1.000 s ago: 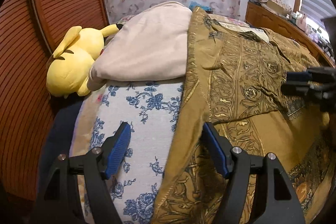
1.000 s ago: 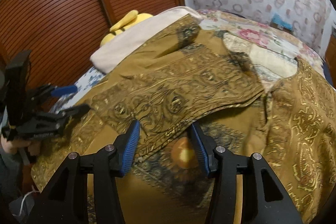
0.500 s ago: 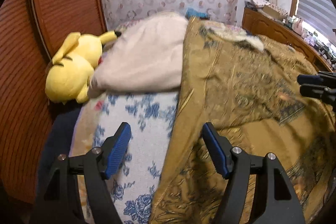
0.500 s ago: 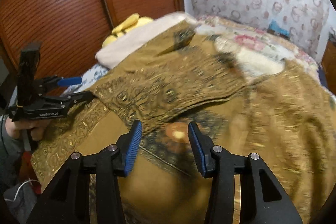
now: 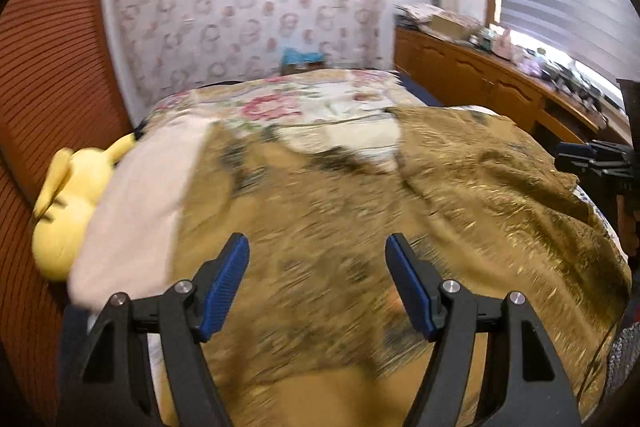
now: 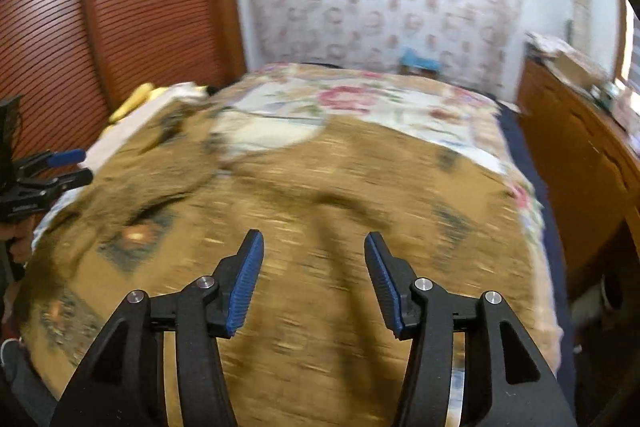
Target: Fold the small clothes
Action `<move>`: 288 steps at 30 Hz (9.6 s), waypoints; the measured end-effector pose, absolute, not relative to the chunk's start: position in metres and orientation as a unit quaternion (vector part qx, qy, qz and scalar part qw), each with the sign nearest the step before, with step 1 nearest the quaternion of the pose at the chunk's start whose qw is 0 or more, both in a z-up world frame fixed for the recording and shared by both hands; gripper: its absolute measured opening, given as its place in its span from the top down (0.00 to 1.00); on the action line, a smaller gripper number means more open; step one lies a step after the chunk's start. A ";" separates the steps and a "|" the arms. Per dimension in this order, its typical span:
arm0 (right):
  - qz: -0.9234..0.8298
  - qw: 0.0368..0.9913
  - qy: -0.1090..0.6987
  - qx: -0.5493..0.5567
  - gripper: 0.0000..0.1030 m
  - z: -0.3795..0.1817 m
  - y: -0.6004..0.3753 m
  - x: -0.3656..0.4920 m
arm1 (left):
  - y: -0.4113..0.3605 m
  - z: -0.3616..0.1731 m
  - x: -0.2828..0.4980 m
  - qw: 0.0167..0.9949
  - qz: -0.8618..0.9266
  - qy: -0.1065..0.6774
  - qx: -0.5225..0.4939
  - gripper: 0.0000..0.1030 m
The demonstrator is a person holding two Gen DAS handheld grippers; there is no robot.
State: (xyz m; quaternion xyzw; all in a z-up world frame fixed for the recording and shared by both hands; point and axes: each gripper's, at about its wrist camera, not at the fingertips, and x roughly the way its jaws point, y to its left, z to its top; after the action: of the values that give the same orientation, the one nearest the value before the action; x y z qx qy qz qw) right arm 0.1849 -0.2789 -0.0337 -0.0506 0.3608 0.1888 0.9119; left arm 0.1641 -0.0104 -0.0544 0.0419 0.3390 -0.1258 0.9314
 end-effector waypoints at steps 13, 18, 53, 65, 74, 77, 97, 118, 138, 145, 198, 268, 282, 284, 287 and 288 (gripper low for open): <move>0.083 0.912 0.400 0.018 0.47 -0.064 -0.427 0.202 | -0.138 -0.063 0.224 0.897 -0.216 0.370 0.109 0.31; 0.084 0.905 0.415 0.034 0.47 -0.076 -0.446 0.209 | -0.165 -0.072 0.236 0.885 -0.232 0.383 0.126 0.31; 0.055 0.879 0.473 0.005 0.84 -0.077 -0.434 0.214 | -0.181 -0.092 0.247 0.863 -0.264 0.412 0.123 0.16; 0.040 0.913 0.402 -0.048 0.92 -0.022 -0.394 0.205 | -0.167 -0.066 0.235 0.895 -0.249 0.354 0.112 0.17; 0.131 0.908 0.394 -0.059 0.92 -0.023 -0.326 0.207 | -0.135 -0.043 0.241 0.913 -0.242 0.321 0.064 0.17; 0.159 0.892 0.420 -0.055 0.92 -0.041 -0.307 0.208 | -0.124 -0.044 0.244 0.914 -0.245 0.321 0.050 0.17; 0.070 0.894 0.443 0.024 0.56 -0.056 -0.365 0.246 | -0.103 -0.050 0.245 0.916 -0.239 0.319 0.038 0.17; 0.154 0.894 0.421 0.026 0.98 -0.043 -0.341 0.278 | -0.095 -0.048 0.244 0.917 -0.236 0.321 0.022 0.17; 0.205 0.892 0.402 -0.023 0.75 -0.002 -0.285 0.252 | -0.060 -0.031 0.244 0.933 -0.207 0.293 0.004 0.17; 0.154 0.862 0.482 -0.036 0.75 -0.052 -0.315 0.231 | -0.062 -0.033 0.243 0.931 -0.210 0.297 0.007 0.17; 0.129 0.888 0.438 -0.062 0.38 -0.091 -0.335 0.328 | 0.069 -0.059 0.293 0.915 -0.049 0.400 0.022 0.27; 0.216 0.933 0.285 -0.052 0.98 0.016 -0.323 0.205 | 0.068 0.000 0.144 0.945 -0.131 0.301 0.004 1.00; 0.204 0.928 0.310 -0.037 0.98 -0.004 -0.341 0.073 | 0.104 -0.045 0.028 0.942 -0.107 0.317 -0.023 1.00; 0.203 0.922 0.328 -0.029 0.98 -0.016 -0.346 0.057 | 0.105 -0.056 0.019 0.934 -0.114 0.337 -0.029 1.00; 0.196 0.916 0.349 -0.027 0.98 -0.031 -0.351 0.042 | 0.107 -0.070 0.006 0.929 -0.107 0.352 -0.020 0.99; 0.195 0.915 0.352 -0.028 0.98 -0.035 -0.353 0.037 | 0.109 -0.072 0.002 0.929 -0.107 0.354 -0.021 0.99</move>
State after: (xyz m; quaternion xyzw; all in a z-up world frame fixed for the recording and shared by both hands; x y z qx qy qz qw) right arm 0.0371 -0.3532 -0.0346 -0.0277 0.3521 0.1951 0.9150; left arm 0.0020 0.1086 -0.0722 -0.0212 0.3538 -0.1069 0.9289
